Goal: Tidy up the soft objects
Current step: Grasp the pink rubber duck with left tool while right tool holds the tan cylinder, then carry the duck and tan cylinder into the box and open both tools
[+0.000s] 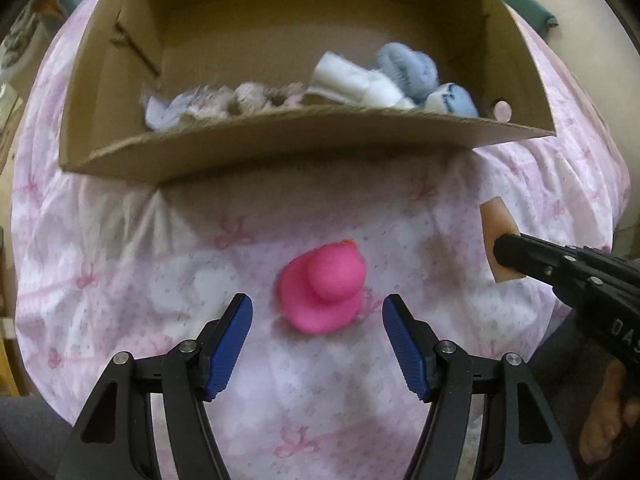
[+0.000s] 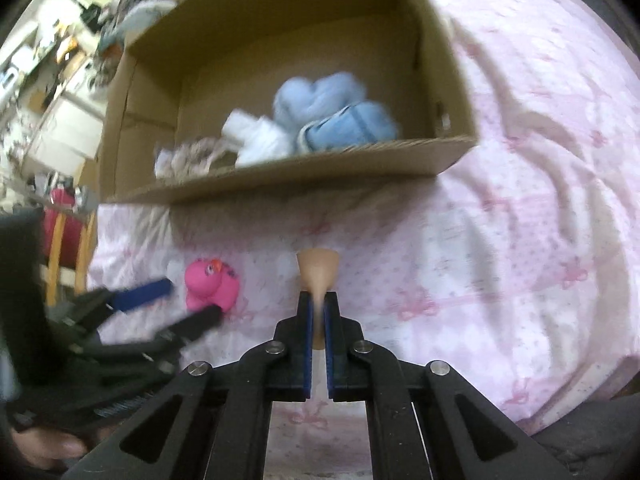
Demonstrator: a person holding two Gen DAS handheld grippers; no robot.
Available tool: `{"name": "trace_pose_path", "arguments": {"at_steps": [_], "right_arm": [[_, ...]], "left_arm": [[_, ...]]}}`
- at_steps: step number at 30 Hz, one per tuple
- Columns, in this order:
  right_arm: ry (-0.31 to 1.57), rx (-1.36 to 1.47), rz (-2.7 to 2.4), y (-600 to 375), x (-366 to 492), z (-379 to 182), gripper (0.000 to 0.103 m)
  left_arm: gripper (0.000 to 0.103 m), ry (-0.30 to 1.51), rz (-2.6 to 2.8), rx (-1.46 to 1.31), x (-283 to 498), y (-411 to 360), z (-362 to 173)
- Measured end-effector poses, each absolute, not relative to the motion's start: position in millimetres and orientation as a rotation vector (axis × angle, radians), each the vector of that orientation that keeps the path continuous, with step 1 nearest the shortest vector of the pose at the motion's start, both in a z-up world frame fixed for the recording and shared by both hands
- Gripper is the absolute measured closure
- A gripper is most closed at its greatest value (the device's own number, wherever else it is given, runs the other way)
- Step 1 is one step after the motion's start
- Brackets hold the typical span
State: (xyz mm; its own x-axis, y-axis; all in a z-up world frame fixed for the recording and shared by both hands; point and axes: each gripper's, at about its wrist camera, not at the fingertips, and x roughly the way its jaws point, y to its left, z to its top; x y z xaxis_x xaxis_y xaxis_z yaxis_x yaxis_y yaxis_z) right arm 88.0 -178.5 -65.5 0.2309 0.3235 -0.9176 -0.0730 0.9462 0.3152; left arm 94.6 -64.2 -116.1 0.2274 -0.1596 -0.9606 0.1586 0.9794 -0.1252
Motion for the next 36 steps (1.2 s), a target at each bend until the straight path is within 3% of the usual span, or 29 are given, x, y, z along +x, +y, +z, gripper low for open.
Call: {"name": "trace_pose_path", "arguments": {"at_steps": [10,14,16,36], "right_arm": [[1.304,0.231,0.281,-180,88,-65,0.096],[1.305,0.216,0.29,-168,90,-69,0.096],[1.309,0.213,0.295,-168,90,-70,0.096],[1.311,0.167,0.338,-153,88,-72,0.096]], "left_arm": [[0.039,1.32,-0.212,0.011,112,-82,-138],[0.058,1.306,-0.206,0.003,114,-71,-136],[0.061,1.31,-0.197,-0.003,115,-65,-136],[0.062,1.31,-0.026,-0.027,89,27,-122]]}}
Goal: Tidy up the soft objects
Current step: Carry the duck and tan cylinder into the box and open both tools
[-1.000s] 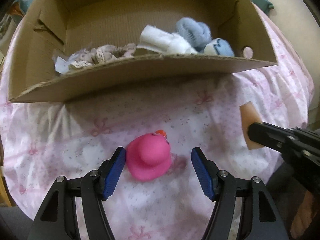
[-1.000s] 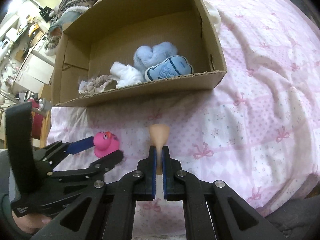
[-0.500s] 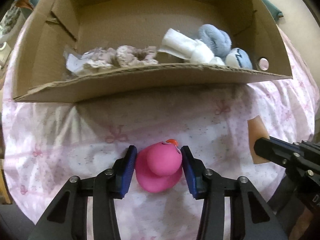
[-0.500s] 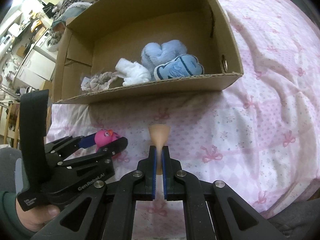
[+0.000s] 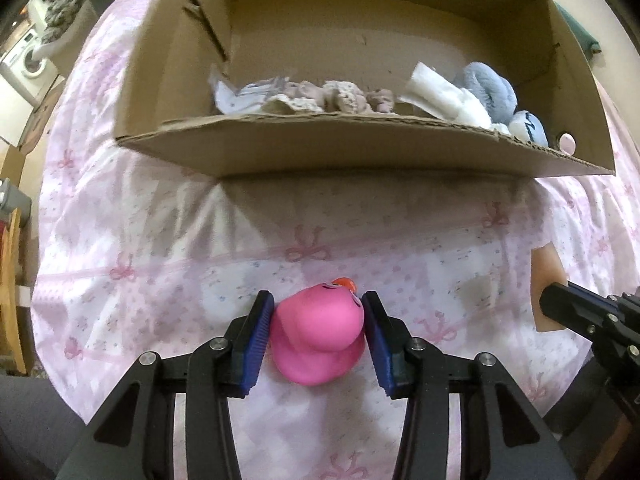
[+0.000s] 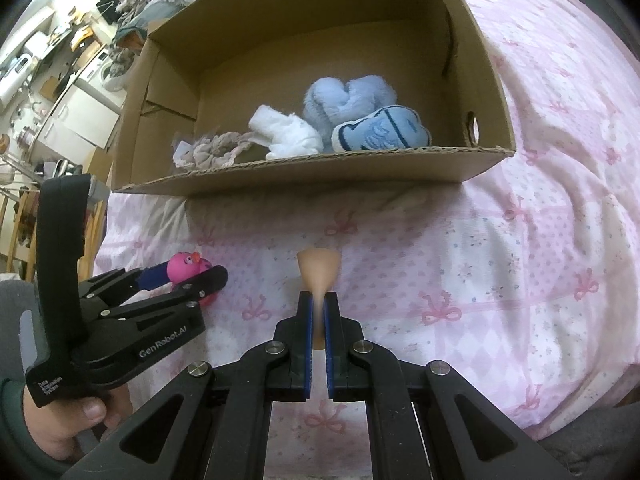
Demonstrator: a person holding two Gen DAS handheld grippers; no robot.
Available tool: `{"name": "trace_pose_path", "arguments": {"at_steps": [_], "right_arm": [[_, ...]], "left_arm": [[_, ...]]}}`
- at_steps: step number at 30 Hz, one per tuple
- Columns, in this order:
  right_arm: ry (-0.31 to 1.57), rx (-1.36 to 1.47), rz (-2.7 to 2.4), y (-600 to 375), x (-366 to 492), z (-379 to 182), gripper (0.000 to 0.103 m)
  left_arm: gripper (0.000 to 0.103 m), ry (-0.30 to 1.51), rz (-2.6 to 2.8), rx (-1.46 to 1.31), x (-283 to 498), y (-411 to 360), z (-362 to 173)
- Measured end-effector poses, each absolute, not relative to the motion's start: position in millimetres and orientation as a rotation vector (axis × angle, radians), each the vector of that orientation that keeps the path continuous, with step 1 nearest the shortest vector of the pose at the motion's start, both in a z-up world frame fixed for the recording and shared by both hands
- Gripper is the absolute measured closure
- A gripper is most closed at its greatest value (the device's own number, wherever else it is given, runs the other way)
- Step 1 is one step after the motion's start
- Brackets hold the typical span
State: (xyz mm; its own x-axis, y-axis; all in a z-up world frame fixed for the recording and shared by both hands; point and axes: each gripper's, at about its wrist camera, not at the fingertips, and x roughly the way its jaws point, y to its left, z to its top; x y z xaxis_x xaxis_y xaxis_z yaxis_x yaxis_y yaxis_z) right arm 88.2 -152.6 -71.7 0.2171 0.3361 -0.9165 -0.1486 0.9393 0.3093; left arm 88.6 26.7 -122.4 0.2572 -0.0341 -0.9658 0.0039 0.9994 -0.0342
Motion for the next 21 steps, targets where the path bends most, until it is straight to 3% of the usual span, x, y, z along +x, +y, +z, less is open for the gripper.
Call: {"name": "trace_pose_path", "arguments": {"at_steps": [8,21], "right_arm": [[1.265,0.183,0.356,-156,81,-59,0.096],[1.119,0.285,0.372,-185,68,3,0.096]], "left_arm": [[0.061,1.276,0.059,-0.072,68,59,-98],[0.061,1.121,0.059,-0.13,48,97,-13]]}}
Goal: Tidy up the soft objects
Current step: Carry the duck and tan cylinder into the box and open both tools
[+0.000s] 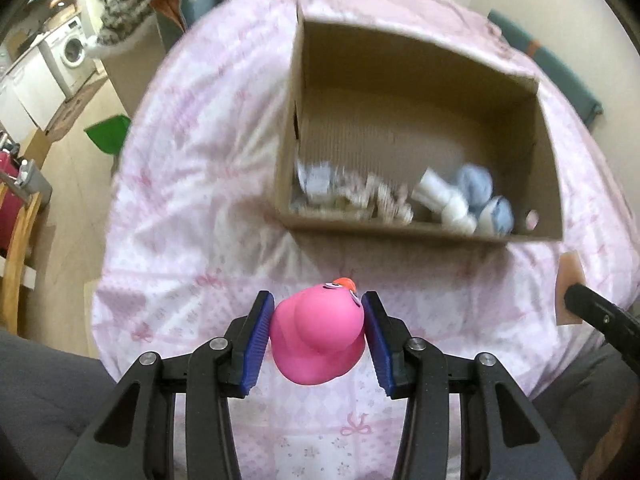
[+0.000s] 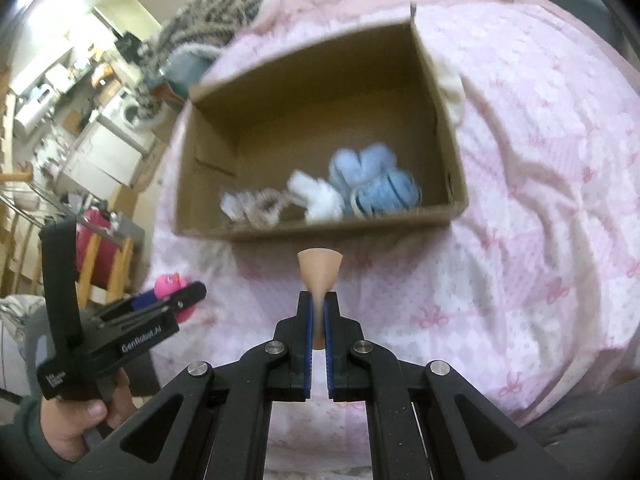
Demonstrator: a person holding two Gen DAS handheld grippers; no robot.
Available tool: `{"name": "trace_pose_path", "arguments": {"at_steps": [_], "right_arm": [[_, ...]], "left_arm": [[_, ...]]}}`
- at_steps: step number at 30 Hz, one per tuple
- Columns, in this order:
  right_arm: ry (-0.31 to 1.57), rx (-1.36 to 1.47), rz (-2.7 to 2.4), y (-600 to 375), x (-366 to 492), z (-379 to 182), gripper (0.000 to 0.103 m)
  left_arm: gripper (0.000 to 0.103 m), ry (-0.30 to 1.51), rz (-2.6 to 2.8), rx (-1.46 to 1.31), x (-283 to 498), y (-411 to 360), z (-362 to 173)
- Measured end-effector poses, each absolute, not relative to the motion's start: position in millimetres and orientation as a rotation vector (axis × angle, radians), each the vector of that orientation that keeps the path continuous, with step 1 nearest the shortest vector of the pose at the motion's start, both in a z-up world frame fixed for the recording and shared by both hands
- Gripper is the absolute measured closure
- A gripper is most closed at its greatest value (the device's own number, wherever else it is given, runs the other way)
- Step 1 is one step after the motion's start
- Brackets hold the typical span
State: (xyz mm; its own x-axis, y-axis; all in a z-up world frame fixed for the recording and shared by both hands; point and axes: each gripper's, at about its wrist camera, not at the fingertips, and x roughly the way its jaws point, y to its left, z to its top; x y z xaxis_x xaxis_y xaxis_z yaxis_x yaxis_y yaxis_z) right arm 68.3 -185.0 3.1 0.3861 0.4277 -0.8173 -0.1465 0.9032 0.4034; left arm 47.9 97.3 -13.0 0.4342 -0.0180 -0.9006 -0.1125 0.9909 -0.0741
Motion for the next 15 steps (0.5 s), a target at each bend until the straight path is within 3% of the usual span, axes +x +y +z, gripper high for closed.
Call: {"name": "trace_pose_path", "arguments": {"at_steps": [5,15], "right_arm": [[1.041,0.326,0.386,-194,69,33,0.096],[0.955,0.32,0.432,-179,113,59,0.096]], "left_arm": [[0.061,1.011,0.061,-0.134,50,86,40],[0.061,0.936,0.014,-0.102,108,66,61]]}}
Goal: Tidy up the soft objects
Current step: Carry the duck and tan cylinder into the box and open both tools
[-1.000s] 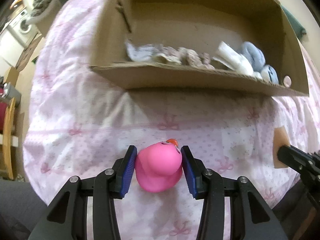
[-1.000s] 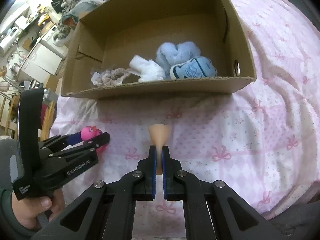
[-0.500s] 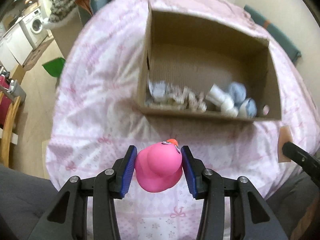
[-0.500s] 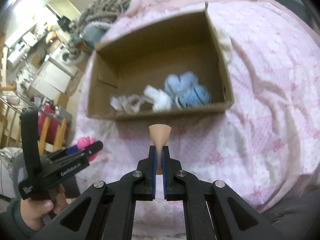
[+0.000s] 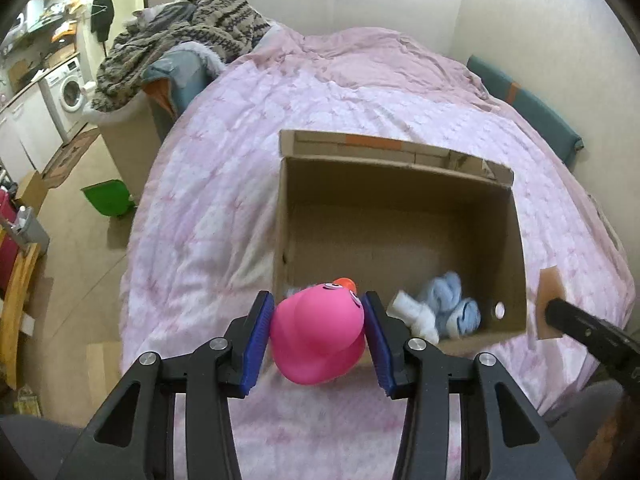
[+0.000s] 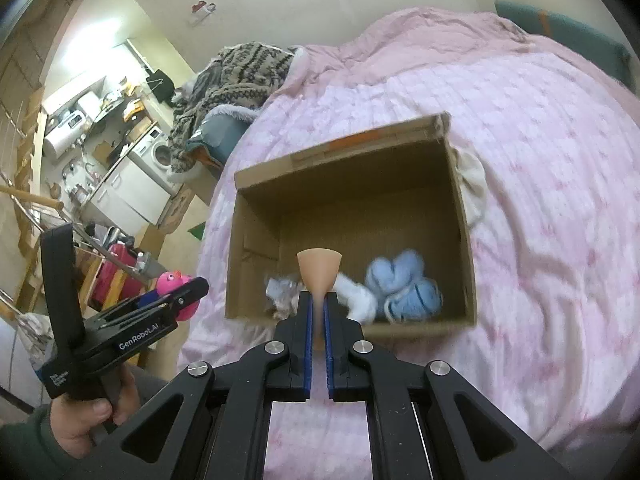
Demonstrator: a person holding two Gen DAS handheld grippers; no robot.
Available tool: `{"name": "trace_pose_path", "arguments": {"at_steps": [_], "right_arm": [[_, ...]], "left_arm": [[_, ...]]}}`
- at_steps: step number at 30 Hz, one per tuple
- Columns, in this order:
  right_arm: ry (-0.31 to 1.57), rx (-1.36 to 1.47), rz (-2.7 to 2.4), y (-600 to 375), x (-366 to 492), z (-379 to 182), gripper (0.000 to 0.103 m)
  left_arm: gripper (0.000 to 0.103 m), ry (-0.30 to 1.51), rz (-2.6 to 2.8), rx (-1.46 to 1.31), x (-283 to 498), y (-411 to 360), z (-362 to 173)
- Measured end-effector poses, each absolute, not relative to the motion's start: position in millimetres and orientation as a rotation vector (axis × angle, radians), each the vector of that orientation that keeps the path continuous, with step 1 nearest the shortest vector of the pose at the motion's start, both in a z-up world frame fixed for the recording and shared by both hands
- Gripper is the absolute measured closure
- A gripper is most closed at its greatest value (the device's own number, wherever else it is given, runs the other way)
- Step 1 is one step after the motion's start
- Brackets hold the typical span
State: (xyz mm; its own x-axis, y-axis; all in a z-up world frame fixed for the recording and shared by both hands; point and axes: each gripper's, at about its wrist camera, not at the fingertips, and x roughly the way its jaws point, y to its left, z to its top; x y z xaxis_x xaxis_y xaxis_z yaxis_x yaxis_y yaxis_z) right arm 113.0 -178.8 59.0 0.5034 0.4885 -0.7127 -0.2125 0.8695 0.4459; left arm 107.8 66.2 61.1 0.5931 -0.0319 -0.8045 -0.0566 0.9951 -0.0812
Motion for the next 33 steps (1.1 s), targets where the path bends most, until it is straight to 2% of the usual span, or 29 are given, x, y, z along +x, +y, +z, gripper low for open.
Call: {"name": "trace_pose_path", "arguments": {"at_steps": [4,11,19,33], "right_arm": [[0.953,0.314,0.459,-171,132,52,0.096],[1.005,0.31,0.47,-161,143,2,0.096],[1.053,0.271,0.477,-148,153,-15,0.096],[1.119,0.463,0.567,-151,167,-32,0.096]], "left_arm": [[0.061,0.929,-0.032,-0.077,128,56,47],[0.061,1.002,-0.056,-0.042,139,50,-2],[0.061,1.023,-0.071,-0.065,147,50,-8],[0.061,1.067,-0.124,-0.103,150,40,-14]]}}
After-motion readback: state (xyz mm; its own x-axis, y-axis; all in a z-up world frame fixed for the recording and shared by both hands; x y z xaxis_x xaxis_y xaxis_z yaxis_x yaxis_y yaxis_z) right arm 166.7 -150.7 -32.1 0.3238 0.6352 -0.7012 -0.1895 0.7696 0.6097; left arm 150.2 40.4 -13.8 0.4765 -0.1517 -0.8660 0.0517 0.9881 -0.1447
